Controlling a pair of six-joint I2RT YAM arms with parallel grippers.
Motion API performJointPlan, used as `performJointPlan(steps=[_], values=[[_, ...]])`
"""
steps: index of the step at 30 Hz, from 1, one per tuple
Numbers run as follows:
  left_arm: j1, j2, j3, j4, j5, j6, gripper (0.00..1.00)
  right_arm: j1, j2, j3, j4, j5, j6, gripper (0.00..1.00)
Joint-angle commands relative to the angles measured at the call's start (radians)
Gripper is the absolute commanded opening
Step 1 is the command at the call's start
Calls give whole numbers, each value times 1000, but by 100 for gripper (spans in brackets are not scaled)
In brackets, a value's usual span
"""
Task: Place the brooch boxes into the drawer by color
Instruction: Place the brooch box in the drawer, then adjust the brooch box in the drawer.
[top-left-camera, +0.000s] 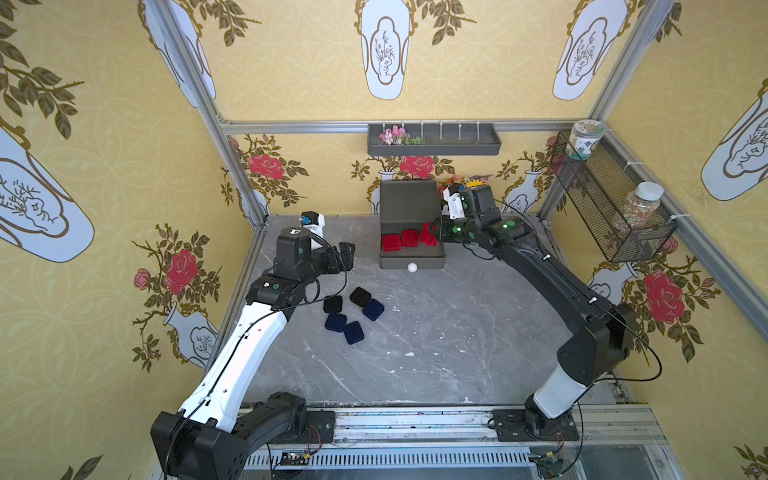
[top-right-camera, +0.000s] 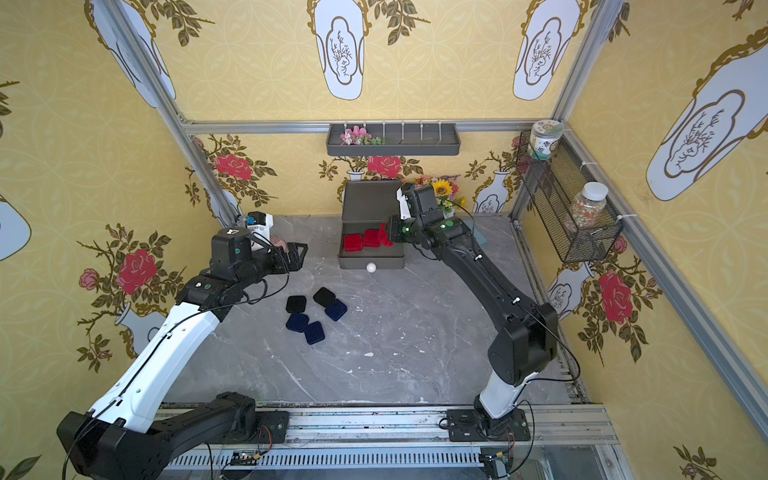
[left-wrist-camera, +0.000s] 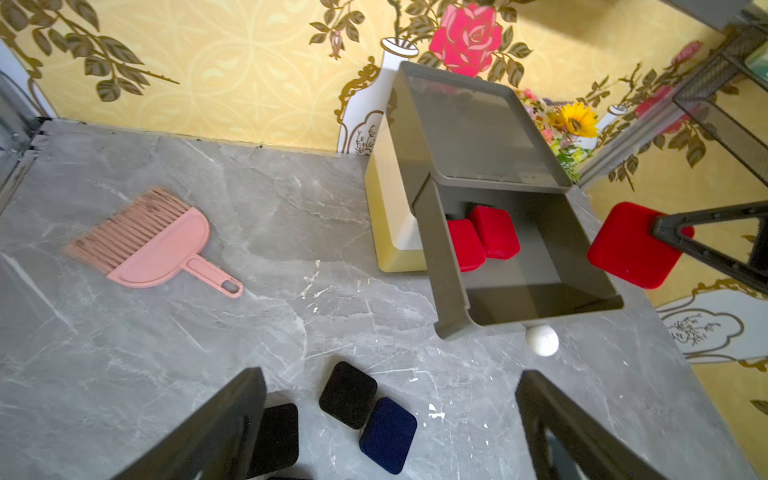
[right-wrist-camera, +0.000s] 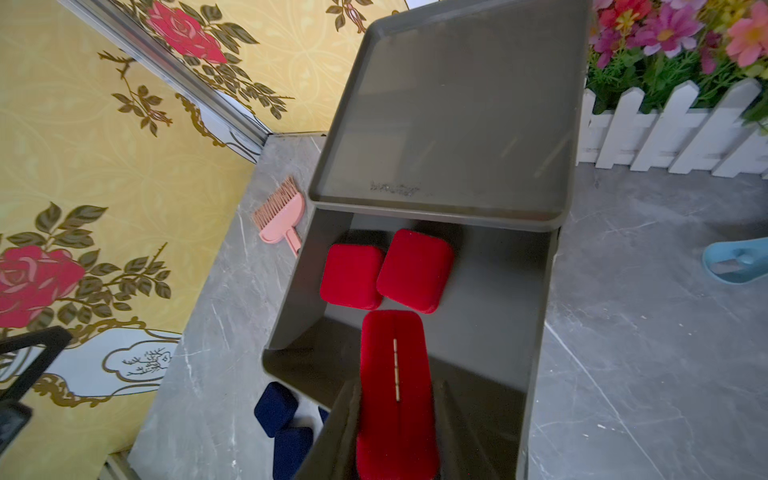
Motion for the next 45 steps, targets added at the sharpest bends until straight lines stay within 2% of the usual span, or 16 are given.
performJointPlan(steps=[1, 13, 17, 21, 23, 27, 32, 40, 41, 43, 45], values=[[30, 5, -10, 25, 15, -30, 100, -4, 52, 46, -46, -7, -61, 3], [106, 13, -20, 47, 76, -43, 100, -25, 164, 43, -54, -4, -73, 2], [117, 13, -21, 47, 80, -43, 100, -31, 199, 73, -69, 5, -77, 6], [121, 11, -23, 43, 79, -40, 100, -32, 234, 106, -97, 53, -77, 21], [123, 10, -23, 42, 79, -40, 100, -32, 241, 113, -103, 75, -80, 35], [127, 12, -25, 44, 87, -39, 100, -30, 230, 113, -107, 116, -85, 53], [130, 12, -25, 47, 96, -43, 100, -13, 197, 112, -111, 169, -102, 65], [130, 10, -26, 48, 98, -42, 100, 59, 131, 127, -125, 251, -140, 66], [130, 10, -26, 49, 97, -42, 100, 65, 124, 128, -124, 248, -140, 62], [130, 10, -25, 50, 99, -42, 100, 70, 114, 121, -122, 232, -138, 48], [130, 10, -26, 50, 99, -42, 100, 70, 113, 110, -116, 221, -135, 29]])
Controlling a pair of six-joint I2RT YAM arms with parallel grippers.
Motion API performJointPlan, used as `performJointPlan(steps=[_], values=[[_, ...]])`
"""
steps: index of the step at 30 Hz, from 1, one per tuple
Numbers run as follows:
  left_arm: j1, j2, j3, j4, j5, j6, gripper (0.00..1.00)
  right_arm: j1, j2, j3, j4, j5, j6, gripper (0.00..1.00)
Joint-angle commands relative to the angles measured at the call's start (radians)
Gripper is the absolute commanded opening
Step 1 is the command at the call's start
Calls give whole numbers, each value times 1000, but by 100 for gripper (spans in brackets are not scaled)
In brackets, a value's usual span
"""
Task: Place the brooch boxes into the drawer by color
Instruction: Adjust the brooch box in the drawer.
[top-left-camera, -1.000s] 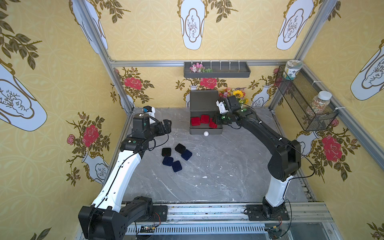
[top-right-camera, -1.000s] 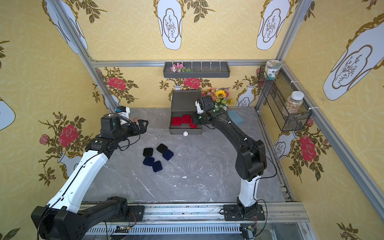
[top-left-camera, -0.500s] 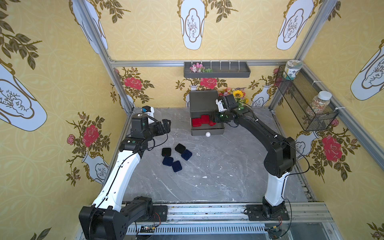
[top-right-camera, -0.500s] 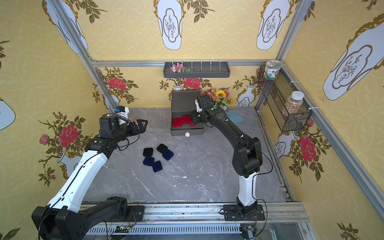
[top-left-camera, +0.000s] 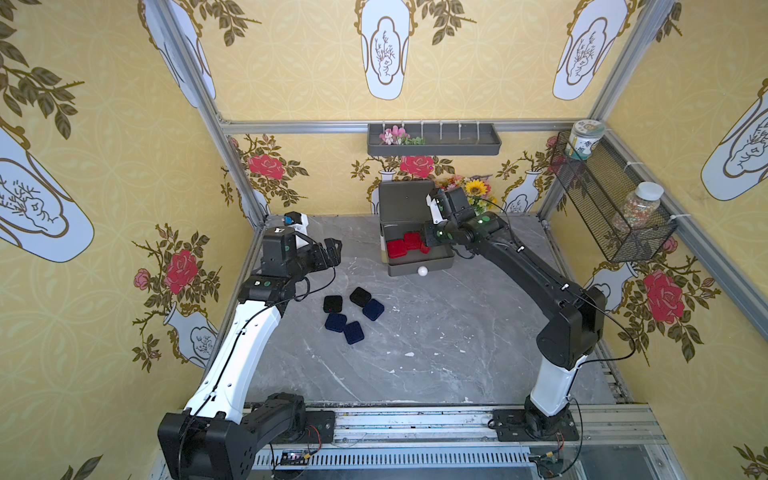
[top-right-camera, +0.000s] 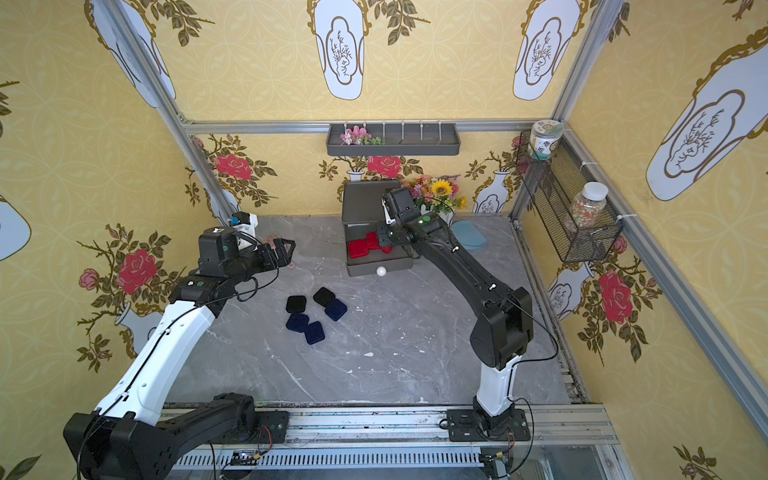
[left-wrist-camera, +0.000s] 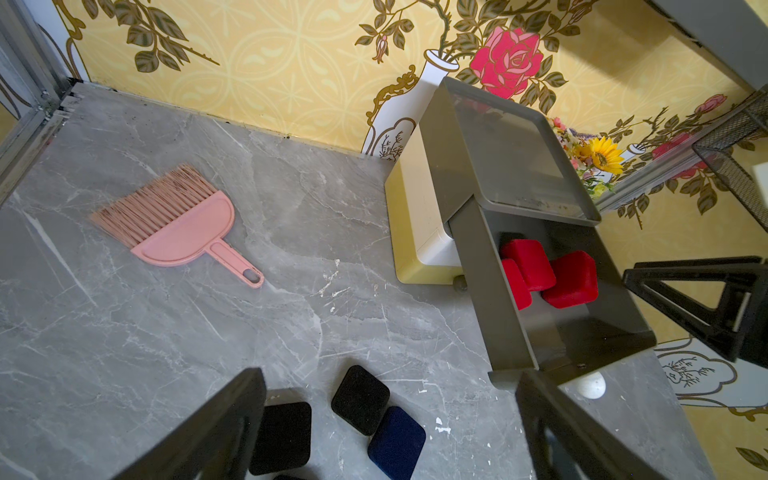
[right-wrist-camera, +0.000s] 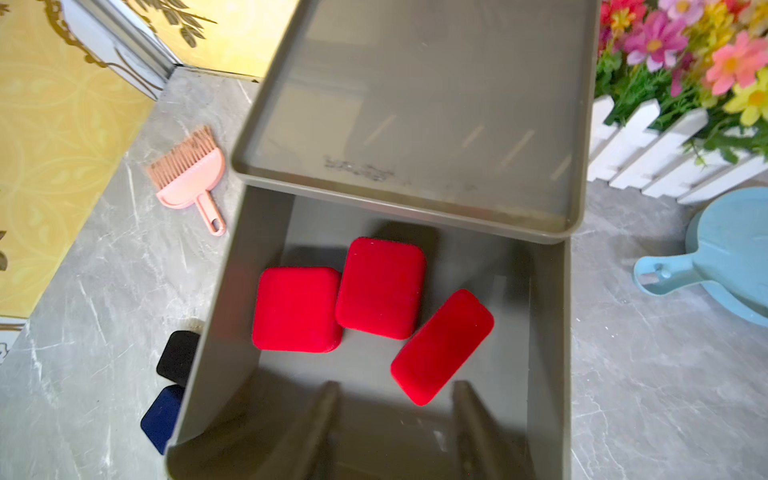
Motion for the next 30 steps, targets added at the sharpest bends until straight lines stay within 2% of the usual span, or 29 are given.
performJointPlan(steps=[1, 2, 4, 15, 26, 28, 30], values=[[1, -1, -5, 28, 15, 1, 100, -1, -3, -13, 4, 7, -8, 19], [1, 0, -4, 28, 16, 1, 100, -1, 3, -17, 6, 3, -6, 10], [2, -1, -5, 28, 18, 1, 100, -4, 16, -22, 6, 1, -3, 2], [3, -4, -3, 22, 15, 6, 100, -35, 80, -28, -6, -2, 0, 0], [7, -3, 0, 22, 21, 8, 100, -48, -9, -120, -33, 54, -20, 0], [8, -1, 1, 21, 21, 7, 100, -48, -19, -114, -40, 62, -24, 6], [7, -1, -1, 20, 22, 5, 100, -48, -24, -96, -46, 55, -31, 21]])
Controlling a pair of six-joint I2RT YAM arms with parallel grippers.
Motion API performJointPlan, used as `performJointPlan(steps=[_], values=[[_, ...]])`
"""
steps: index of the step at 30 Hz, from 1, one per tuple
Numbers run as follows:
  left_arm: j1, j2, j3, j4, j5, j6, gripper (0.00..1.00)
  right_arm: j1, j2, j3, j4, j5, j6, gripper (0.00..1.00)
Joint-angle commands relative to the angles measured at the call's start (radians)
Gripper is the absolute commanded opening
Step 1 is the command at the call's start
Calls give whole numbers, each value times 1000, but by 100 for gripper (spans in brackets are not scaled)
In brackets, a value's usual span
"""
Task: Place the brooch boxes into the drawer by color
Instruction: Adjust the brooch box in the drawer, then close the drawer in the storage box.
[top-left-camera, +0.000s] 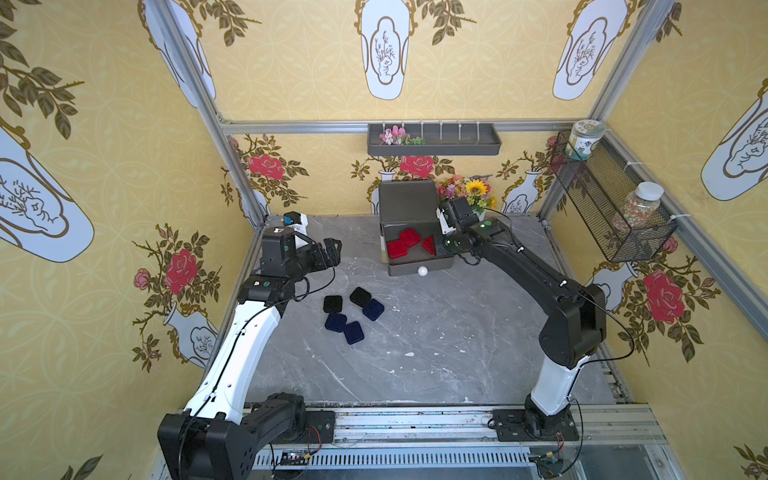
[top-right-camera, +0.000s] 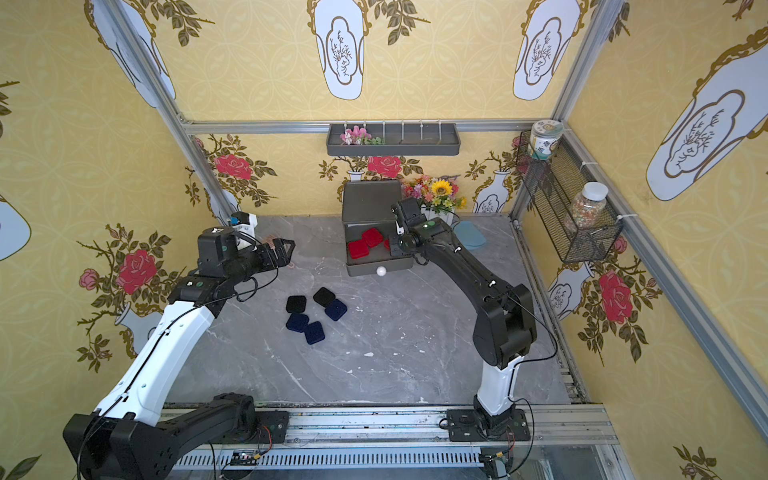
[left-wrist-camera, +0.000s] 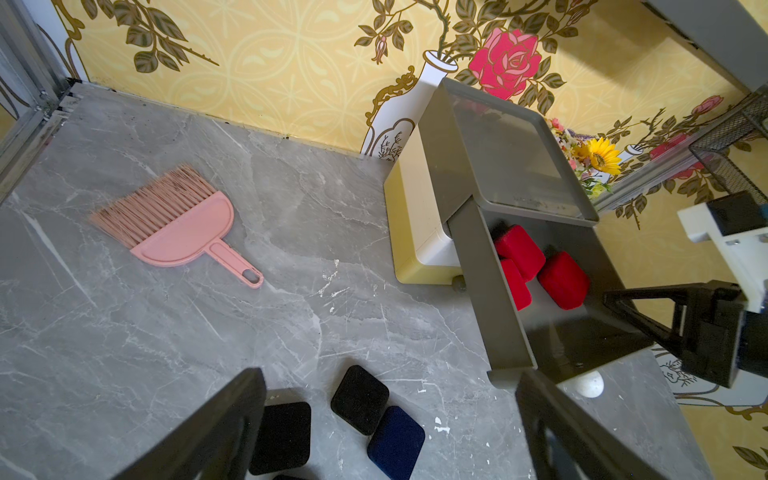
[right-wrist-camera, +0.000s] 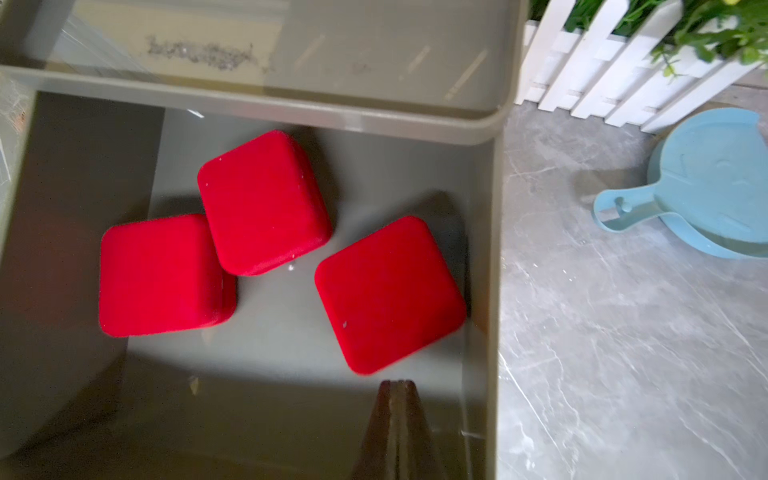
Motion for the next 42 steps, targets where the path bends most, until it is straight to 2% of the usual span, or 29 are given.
performJointPlan(steps=[1, 4, 9, 12, 16, 19, 21, 30, 42], values=[[3, 2, -1, 22, 15, 6, 100, 2, -15, 33, -19, 14, -16, 25], [3, 2, -2, 23, 15, 6, 100, 11, -30, 78, -42, 12, -15, 39], [3, 0, -3, 22, 9, 6, 100, 68, -123, 41, -31, -2, -10, 42], [3, -1, -2, 23, 8, 6, 100, 89, -205, -79, 6, -87, 40, 45], [3, -1, -4, 26, 9, 5, 100, 93, -341, -312, 157, -212, 141, 55], [3, 1, -3, 29, 13, 6, 100, 90, -410, -465, 264, -229, 203, 56], [3, 0, -4, 30, 18, 3, 100, 90, -420, -511, 296, -240, 223, 56], [4, -10, -11, 35, 15, 4, 100, 102, -319, -510, 365, -258, 243, 53], [4, -21, -12, 31, 15, 8, 100, 131, -188, -413, 383, -222, 246, 24]])
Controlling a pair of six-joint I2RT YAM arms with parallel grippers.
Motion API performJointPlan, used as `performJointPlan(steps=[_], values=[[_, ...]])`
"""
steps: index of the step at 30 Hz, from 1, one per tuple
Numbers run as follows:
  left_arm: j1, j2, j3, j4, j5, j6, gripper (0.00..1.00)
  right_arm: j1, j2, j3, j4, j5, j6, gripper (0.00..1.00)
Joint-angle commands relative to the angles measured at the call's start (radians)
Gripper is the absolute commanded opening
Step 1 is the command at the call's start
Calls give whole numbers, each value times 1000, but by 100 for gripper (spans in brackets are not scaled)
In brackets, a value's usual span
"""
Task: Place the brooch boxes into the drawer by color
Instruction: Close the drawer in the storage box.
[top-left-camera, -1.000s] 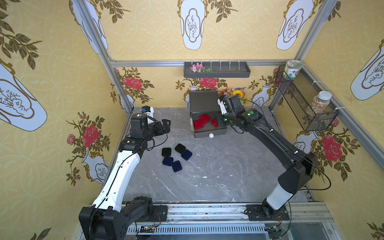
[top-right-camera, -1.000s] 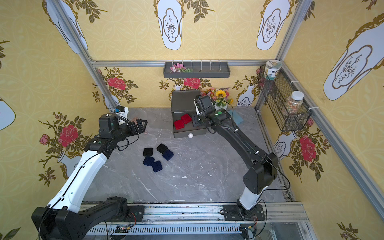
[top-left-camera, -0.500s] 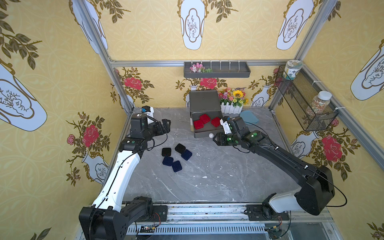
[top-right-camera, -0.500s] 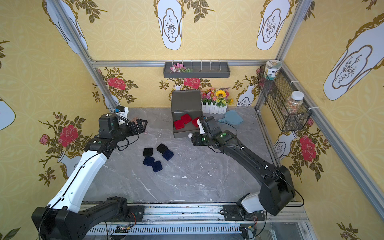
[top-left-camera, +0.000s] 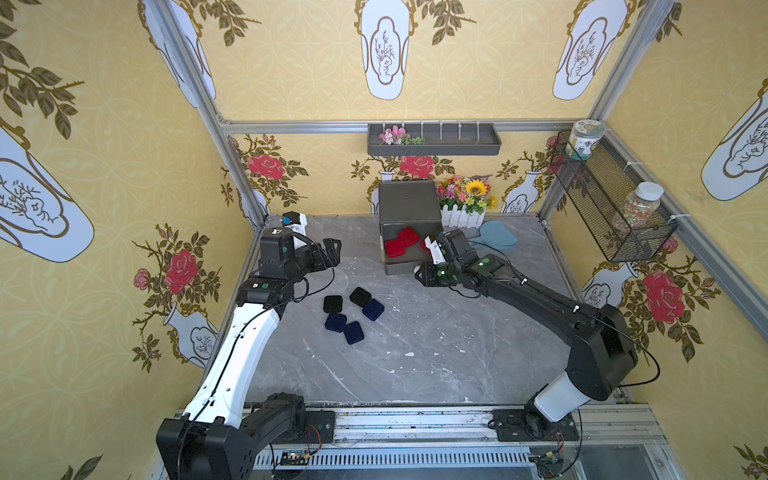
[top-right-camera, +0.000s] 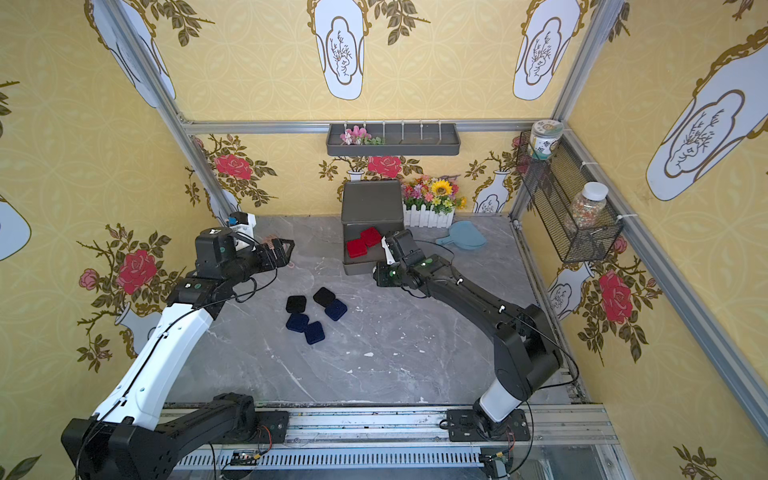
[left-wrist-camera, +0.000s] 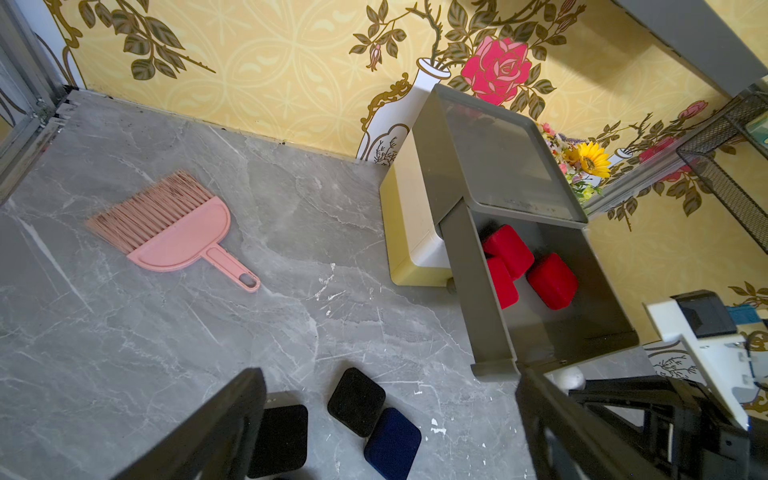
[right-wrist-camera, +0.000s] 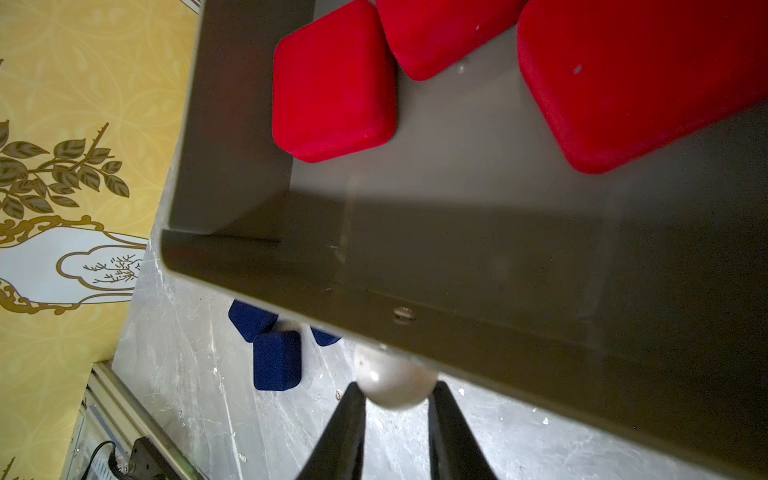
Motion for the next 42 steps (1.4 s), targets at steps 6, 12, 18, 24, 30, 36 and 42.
performJointPlan(steps=[6, 12, 18, 24, 30, 36, 42], values=[[1, -7, -8, 23, 1, 12, 100, 8, 63, 83, 69, 56, 0, 21], [2, -7, -6, 20, -1, 13, 100, 0, 129, 165, 50, 85, -23, 22], [3, -4, -6, 21, -2, 13, 100, -14, 187, 245, 35, 104, -49, 23], [10, 1, -5, 20, 2, 13, 100, -34, 247, 314, 24, 109, -71, 24], [13, 3, -4, 19, 5, 12, 100, -64, 306, 392, 13, 108, -84, 25], [17, 7, -5, 19, 6, 14, 100, -90, 363, 452, 10, 99, -93, 25], [17, 15, -3, 17, 5, 13, 100, -102, 420, 514, 10, 99, -104, 27]])
